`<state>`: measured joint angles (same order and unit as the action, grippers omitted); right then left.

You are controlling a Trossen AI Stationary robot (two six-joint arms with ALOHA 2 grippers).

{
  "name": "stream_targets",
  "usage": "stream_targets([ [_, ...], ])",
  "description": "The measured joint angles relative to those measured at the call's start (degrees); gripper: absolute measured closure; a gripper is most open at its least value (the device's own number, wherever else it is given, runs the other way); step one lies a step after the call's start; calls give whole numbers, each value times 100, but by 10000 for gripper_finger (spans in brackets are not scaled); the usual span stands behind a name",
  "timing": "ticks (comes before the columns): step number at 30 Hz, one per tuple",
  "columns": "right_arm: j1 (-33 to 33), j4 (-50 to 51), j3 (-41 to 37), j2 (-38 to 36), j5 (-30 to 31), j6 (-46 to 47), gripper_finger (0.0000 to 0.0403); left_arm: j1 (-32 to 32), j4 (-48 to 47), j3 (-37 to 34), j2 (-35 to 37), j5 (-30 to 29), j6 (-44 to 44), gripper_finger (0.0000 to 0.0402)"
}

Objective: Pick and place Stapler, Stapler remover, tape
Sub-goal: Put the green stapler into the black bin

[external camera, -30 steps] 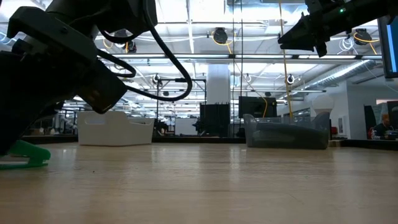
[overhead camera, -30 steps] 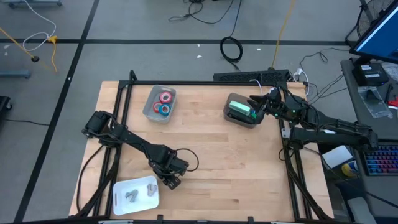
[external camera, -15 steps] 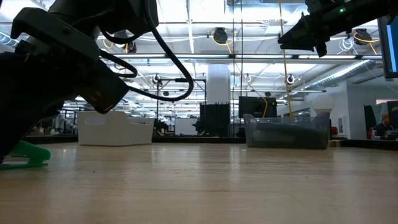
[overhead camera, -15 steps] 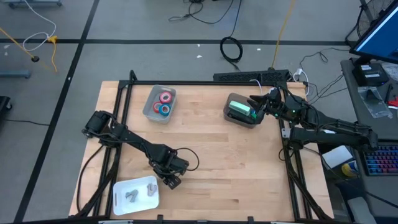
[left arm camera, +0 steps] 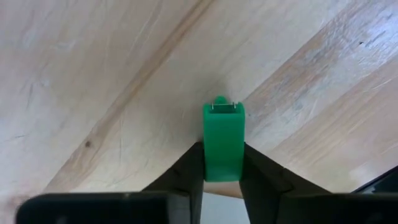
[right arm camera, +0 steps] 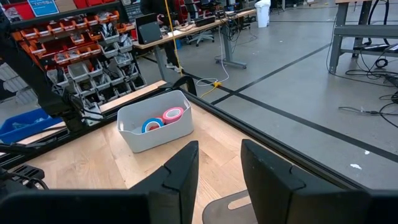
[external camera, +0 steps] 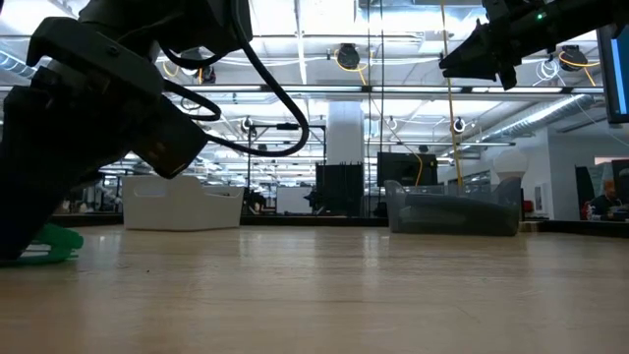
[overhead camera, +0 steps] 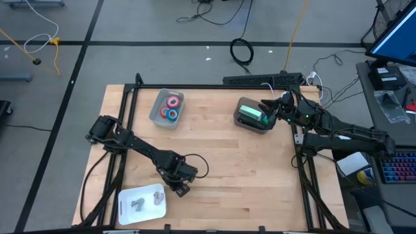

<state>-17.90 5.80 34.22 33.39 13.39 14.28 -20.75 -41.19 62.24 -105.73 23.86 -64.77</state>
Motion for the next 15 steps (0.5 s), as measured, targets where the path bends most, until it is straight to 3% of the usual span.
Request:
stream_targets([
  [4,-1,0,0,0,0,0,287,0,21,0,1,0,-5,330],
  [10,-1,0,0,0,-22,0,287,2,25,0,2,-17,-32,320],
  [15,-1,2,0,9,-699,4,287,62,32,-2,74,-99,104,323],
])
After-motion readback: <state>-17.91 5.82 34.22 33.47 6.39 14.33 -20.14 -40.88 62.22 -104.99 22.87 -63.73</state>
